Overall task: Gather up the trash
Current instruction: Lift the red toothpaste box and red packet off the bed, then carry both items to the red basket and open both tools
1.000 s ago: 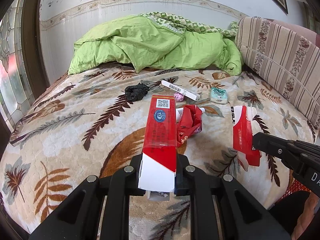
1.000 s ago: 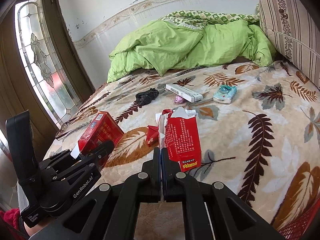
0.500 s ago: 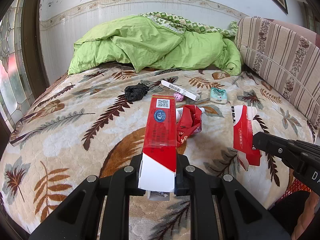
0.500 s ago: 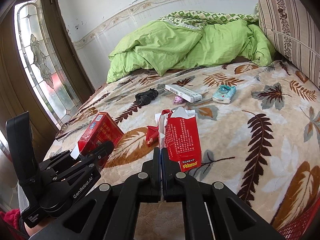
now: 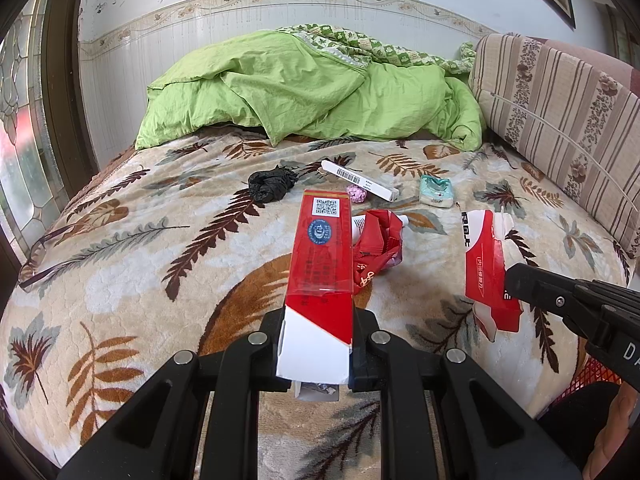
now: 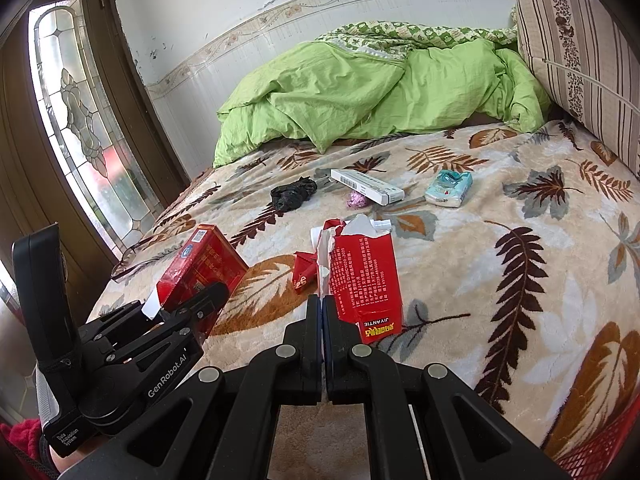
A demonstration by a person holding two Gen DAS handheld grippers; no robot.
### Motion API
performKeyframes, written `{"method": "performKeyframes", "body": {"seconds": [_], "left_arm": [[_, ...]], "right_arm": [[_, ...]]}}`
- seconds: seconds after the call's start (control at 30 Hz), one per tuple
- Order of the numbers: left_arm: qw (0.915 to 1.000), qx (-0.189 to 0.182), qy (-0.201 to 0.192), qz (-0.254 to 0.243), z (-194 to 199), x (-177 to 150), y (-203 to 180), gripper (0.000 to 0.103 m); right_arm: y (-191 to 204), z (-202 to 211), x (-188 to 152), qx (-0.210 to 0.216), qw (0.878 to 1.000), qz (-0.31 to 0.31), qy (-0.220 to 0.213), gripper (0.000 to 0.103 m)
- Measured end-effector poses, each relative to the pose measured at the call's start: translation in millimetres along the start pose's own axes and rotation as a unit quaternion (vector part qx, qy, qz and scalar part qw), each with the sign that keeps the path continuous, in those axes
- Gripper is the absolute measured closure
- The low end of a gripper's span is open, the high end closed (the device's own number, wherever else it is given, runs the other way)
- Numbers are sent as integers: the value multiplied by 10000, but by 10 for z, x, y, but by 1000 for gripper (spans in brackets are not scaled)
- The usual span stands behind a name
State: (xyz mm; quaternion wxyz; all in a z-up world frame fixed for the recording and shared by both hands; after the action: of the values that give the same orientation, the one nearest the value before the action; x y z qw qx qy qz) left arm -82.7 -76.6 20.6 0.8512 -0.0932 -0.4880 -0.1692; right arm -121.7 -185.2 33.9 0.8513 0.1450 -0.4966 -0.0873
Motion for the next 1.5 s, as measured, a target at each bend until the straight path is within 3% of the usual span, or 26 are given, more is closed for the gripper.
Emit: {"method": "performKeyframes", "body": {"seconds": [0.27,0.67,0.83,1.03,1.13,1.23,1.47,1.5], "left_arm": [[9997,-236,-16,102,39,45,-56,86],[9951,-983,-55,-93,258,171,-487,86],[9876,-1544,-15,-298,395,234,-870,86],[9752,-2133,46,-593,567,267,-1474,86],[9649,-2512,151,-751,643,244,-1851,86],[9490,-3005,384,-873,730,174,-2313,86],[9050,-3996,1091,-973,918,-82,-3285,86],[8953,-4148,1277,-1007,924,-158,-3441,86]], "right_arm": [[-59,77,64,73,9995,-306,-59,102],[-235,468,170,315,9941,-1015,-196,102],[-472,772,225,197,9915,-1239,-350,102],[-882,1300,152,-232,9879,-1443,-524,102],[-1158,1621,74,-560,9829,-1634,-634,102],[-1451,1963,-12,-933,9759,-1824,-755,102],[-2130,2639,-340,-1862,9504,-2342,-848,102],[-2189,2692,-378,-1939,9477,-2393,-841,102]]}}
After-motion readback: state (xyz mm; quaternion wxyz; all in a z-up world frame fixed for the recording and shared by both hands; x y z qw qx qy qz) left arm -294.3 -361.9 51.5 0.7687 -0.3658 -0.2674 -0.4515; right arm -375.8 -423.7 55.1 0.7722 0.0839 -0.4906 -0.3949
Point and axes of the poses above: each gripper's, at about its wrist camera, not at the fingertips, and z roughly against the way its jaws point, y to its left, x to its top, the point moved 9 cm from there along -z, roughly the way its jaws point, and after that the axes turned 6 degrees about -y, right-handed, at the moved point
